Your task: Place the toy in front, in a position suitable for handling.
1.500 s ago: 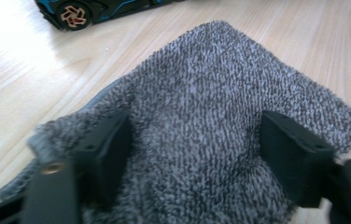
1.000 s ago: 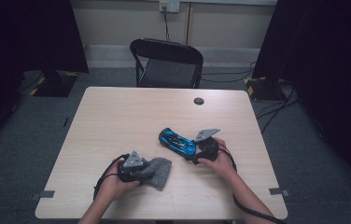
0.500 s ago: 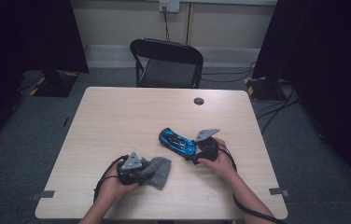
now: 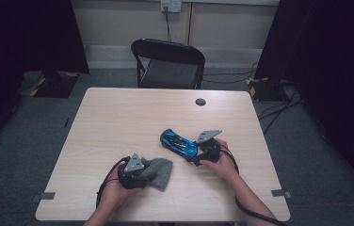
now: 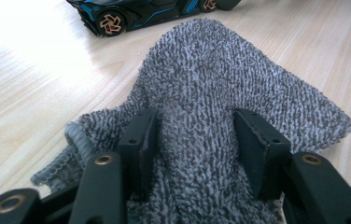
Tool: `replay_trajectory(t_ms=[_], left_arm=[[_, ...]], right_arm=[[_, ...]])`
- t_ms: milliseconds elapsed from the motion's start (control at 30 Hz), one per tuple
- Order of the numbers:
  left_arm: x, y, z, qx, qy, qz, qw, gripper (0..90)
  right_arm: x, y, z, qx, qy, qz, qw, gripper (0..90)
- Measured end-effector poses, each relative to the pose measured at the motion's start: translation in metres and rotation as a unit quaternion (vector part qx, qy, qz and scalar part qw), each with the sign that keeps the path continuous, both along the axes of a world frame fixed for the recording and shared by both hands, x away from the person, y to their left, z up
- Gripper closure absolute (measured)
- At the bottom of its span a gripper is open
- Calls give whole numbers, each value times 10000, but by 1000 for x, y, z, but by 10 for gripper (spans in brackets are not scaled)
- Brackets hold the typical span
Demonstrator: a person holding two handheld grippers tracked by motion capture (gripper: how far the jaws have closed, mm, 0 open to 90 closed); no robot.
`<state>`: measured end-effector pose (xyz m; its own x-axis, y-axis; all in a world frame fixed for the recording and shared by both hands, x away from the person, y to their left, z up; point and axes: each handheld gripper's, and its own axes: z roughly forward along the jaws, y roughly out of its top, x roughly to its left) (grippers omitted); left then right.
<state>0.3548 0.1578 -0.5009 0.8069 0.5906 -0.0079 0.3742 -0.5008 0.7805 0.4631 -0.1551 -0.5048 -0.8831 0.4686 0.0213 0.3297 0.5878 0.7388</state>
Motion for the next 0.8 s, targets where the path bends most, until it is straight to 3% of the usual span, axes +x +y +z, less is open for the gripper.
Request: replay_trajectory(t_ms=[67, 100, 167, 300, 433, 533, 800], left_arm=[[0, 0, 0, -28, 17, 11, 10000, 498], [-3, -5, 0, -235, 276, 247, 9990, 371], [-4, -7, 0, -173, 226, 248, 9993, 375], [-4, -8, 0, -127, 161, 286, 9994, 482], [-1, -4, 0, -247, 231, 408, 9986, 625], [-1, -3, 0, -241, 170, 337, 9990, 655], [5, -4, 15, -164, 526, 509, 9972, 741]], right_arm=[[0, 0, 0, -1, -1, 1, 10000, 230], [0, 0, 0, -2, -1, 0, 10000, 230], [0, 0, 0, 0, -2, 0, 10000, 231], [0, 0, 0, -1, -1, 0, 10000, 230], [0, 0, 0, -1, 1, -2, 10000, 230], [0, 0, 0, -1, 1, -2, 10000, 230], [0, 0, 0, -1, 2, -1, 10000, 230]])
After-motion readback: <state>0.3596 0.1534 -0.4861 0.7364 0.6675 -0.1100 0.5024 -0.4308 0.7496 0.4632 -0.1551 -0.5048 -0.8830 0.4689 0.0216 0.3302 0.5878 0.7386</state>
